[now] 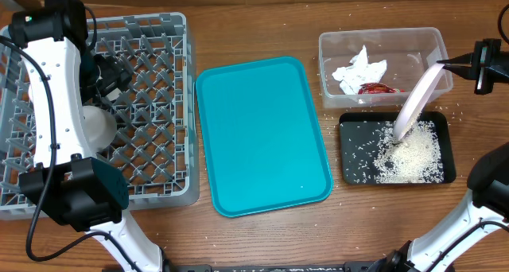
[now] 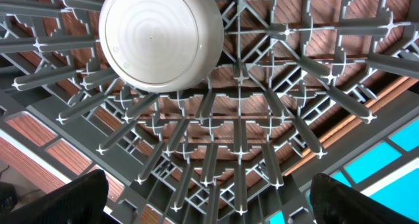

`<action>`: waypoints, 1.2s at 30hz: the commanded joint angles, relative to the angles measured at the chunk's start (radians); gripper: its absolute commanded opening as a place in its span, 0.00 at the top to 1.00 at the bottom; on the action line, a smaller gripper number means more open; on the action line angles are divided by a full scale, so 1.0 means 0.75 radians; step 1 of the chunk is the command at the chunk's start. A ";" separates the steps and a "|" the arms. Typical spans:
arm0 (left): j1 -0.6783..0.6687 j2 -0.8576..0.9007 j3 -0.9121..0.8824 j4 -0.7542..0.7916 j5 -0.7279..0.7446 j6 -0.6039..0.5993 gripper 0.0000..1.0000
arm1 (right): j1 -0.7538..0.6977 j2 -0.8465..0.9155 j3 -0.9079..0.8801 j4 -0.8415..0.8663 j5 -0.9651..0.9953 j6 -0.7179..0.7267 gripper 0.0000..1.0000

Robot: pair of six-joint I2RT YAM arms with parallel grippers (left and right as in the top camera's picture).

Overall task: Sort waste into correct bins and load items into the dishwasher
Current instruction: 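Tilt the plate to pour the rice onto the black tray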

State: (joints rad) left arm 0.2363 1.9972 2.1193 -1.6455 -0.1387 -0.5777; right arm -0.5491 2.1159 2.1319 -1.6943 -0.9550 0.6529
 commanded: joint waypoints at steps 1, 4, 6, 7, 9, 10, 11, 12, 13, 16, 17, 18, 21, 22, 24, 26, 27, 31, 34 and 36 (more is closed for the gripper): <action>-0.001 -0.039 0.016 0.002 0.007 -0.008 0.00 | -0.002 -0.060 0.036 0.000 -0.082 -0.020 0.96; -0.001 -0.039 0.016 0.002 0.007 -0.008 0.00 | -0.002 -0.060 0.036 0.000 -0.096 -0.016 0.96; -0.001 -0.039 0.016 0.002 0.007 -0.008 0.00 | -0.002 -0.060 0.034 0.000 -0.095 -0.012 0.96; -0.001 -0.039 0.016 0.002 0.007 -0.008 0.00 | -0.003 -0.060 0.032 0.000 -0.095 -0.012 0.96; -0.001 -0.039 0.016 0.002 0.006 -0.008 0.00 | -0.003 -0.060 0.022 0.000 -0.095 -0.012 0.96; -0.001 -0.039 0.016 0.002 0.006 -0.008 0.00 | -0.003 -0.060 0.016 0.000 -0.093 -0.008 0.96; -0.001 -0.039 0.016 0.002 0.007 -0.008 0.00 | -0.003 -0.060 0.006 0.000 -0.092 -0.003 0.96; -0.001 -0.039 0.016 0.002 0.007 -0.008 0.00 | -0.003 -0.060 -0.007 0.000 -0.090 0.001 0.96; -0.001 -0.039 0.016 0.002 0.007 -0.008 0.00 | -0.003 -0.060 -0.023 0.000 -0.088 0.002 0.96; -0.001 -0.039 0.016 0.002 0.006 -0.008 0.00 | -0.003 -0.060 -0.069 0.000 -0.064 0.002 0.96; -0.001 -0.039 0.016 0.002 0.007 -0.008 0.00 | -0.003 -0.060 -0.085 0.000 -0.054 0.002 0.96; -0.001 -0.039 0.016 0.002 0.007 -0.008 0.00 | -0.003 -0.060 -0.103 0.000 -0.054 0.001 0.96; -0.001 -0.039 0.016 0.002 0.007 -0.008 0.00 | -0.004 -0.060 -0.165 0.000 -0.055 -0.006 0.96; -0.001 -0.039 0.016 0.002 0.006 -0.008 0.00 | -0.004 -0.060 -0.177 0.000 -0.054 -0.006 0.96; -0.001 -0.039 0.016 0.002 0.006 -0.008 0.00 | -0.004 -0.060 -0.197 0.001 -0.055 -0.009 0.96; -0.001 -0.039 0.016 0.002 0.007 -0.008 0.00 | -0.006 -0.060 -0.201 0.001 -0.055 -0.020 0.96; -0.001 -0.039 0.016 0.002 0.006 -0.008 0.00 | -0.006 -0.060 -0.201 0.002 -0.055 -0.026 0.96; -0.001 -0.039 0.016 0.002 0.007 -0.008 0.00 | -0.006 -0.060 -0.201 0.012 -0.054 -0.079 0.96; -0.001 -0.039 0.016 0.002 0.007 -0.008 0.00 | -0.006 -0.060 -0.201 0.012 -0.055 -0.079 0.96; -0.001 -0.039 0.016 0.002 0.007 -0.008 0.00 | -0.006 -0.060 -0.201 0.012 -0.056 -0.079 0.96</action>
State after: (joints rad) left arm 0.2363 1.9972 2.1193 -1.6455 -0.1387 -0.5777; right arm -0.5495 2.1139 1.9858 -1.6867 -0.9859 0.6113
